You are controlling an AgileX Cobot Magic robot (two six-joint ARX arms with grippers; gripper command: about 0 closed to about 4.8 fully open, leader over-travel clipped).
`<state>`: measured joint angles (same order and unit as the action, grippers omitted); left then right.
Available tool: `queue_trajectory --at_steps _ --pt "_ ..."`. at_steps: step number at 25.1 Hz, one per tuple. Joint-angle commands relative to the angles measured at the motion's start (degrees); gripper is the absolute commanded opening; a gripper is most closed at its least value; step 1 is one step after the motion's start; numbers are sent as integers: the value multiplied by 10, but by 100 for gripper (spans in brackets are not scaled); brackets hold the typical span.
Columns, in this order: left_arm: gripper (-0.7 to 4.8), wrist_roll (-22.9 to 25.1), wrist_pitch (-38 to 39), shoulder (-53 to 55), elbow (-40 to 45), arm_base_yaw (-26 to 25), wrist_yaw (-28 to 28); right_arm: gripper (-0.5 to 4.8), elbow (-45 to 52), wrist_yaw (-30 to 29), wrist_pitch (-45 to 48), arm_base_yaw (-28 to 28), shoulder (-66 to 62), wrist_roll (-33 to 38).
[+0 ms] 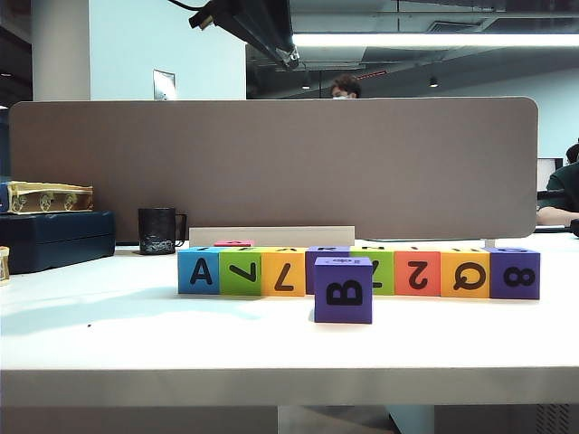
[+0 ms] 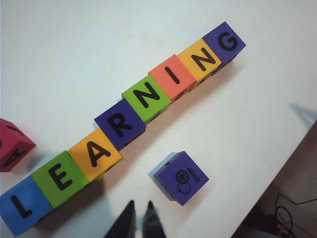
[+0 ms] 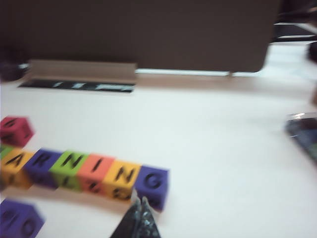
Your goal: Select the appropriate blocks from the scattered letter blocks on the table and arrange them in a row to spell out "LEARNING".
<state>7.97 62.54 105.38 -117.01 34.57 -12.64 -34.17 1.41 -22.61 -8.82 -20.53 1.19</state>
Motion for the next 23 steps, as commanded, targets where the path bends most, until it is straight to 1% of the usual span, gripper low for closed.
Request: queue_trajectory --at_steps 1,7,9,11,16,23 --pt "21 0 -6 -3 -1 1 -1 -1 39 -31 40 -9 18 5" --pt "21 0 -6 -3 -1 1 -1 -1 131 -27 97 -12 66 6" --pt "21 0 -6 -3 -1 1 -2 -1 184 -24 154 1 100 5" --pt "21 0 -6 -3 -1 1 -1 -1 214 -24 176 13 120 5" --pt "21 0 -6 -3 -1 1 -1 -1 286 -24 199 47 173 18" --pt "21 0 -6 -3 -1 1 -2 -1 338 -19 212 79 207 37"
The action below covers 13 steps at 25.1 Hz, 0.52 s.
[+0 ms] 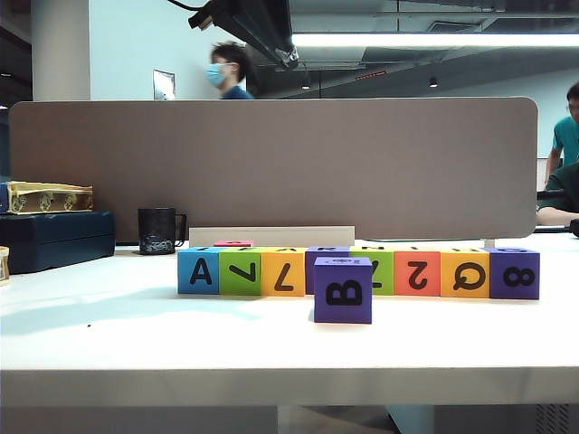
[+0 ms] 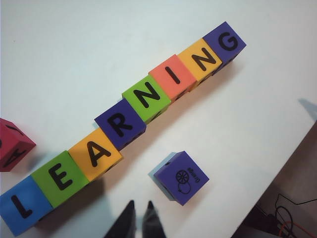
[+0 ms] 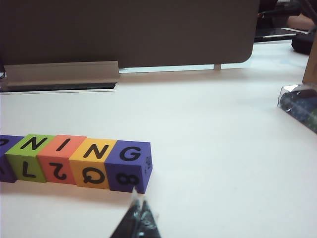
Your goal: Select the appropriate blocks from the scattered letter blocks on the table and arrange them in a row to spell out "LEARNING".
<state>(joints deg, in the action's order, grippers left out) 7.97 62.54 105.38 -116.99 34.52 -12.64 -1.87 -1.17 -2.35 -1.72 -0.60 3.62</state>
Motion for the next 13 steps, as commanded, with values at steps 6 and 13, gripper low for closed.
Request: queue_trajectory --at_steps 6,13 --pt "21 0 -6 -3 -1 1 -2 -1 18 56 -25 10 8 20" --pt "21 0 -6 -3 -1 1 -2 -1 18 48 -81 10 8 20"
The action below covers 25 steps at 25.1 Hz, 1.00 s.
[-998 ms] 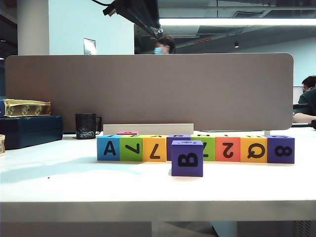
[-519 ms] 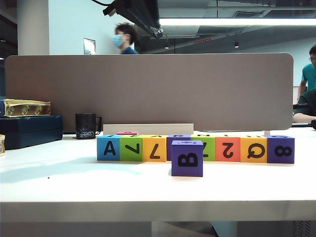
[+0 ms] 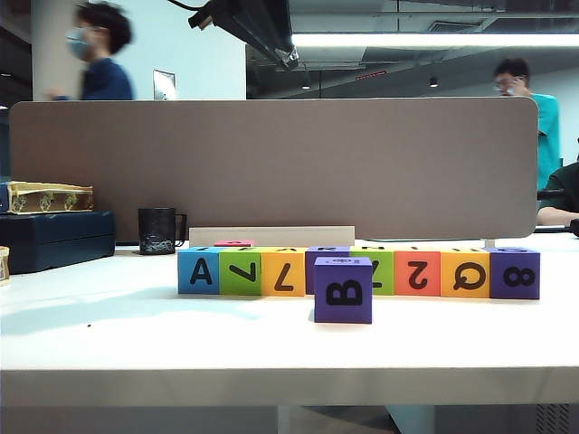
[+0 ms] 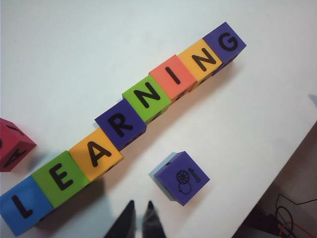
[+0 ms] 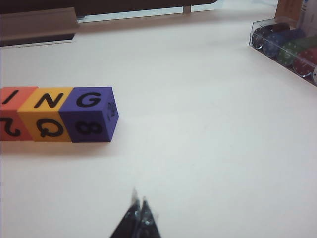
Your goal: Select the appropriate blocks from the scattered letter blocks on the table and arrange them in a row to spell out "LEARNING".
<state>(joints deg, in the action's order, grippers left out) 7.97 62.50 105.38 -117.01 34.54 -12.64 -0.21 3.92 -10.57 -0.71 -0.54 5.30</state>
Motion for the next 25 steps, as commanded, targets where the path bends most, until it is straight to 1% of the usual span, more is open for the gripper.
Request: queue_trajectory --at_steps 1,23,24,25 --pt "21 0 -6 -3 -1 1 -2 -1 2 -16 0 0 7 3" --pt "21 0 -10 -3 -1 1 -2 -1 1 -13 2 -1 5 3" --pt "21 1 -10 -3 -1 1 -1 -1 1 -13 2 -1 5 3" --pt "21 14 -13 -4 -1 1 0 -1 1 -13 2 -1 5 3"
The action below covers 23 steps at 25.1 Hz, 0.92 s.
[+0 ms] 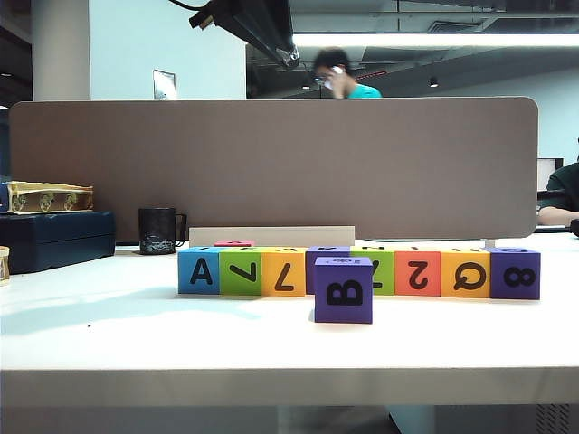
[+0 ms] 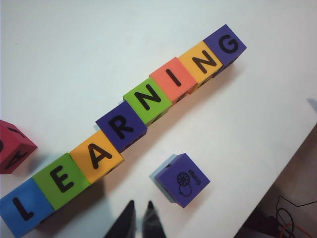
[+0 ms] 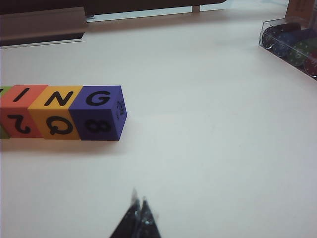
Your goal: Select the appropriate blocks from the scattered letter blocks on the table and arrange them in a row to spell out "LEARNING".
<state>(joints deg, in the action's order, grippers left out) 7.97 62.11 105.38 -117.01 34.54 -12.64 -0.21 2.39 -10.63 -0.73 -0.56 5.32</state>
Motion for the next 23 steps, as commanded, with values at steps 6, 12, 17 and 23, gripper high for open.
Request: queue_trajectory --at_steps 6,12,17,23 --pt "21 55 -58 -26 0 -1 65 -1 1 2 2 -1 6 3" --pt "21 53 -130 -80 0 -27 101 -1 1 2 3 -1 6 2" --pt "21 55 -173 -144 32 -78 103 -1 1 2 3 -1 6 3" --pt "21 53 -227 -242 152 -141 103 -1 1 2 3 -1 6 3"
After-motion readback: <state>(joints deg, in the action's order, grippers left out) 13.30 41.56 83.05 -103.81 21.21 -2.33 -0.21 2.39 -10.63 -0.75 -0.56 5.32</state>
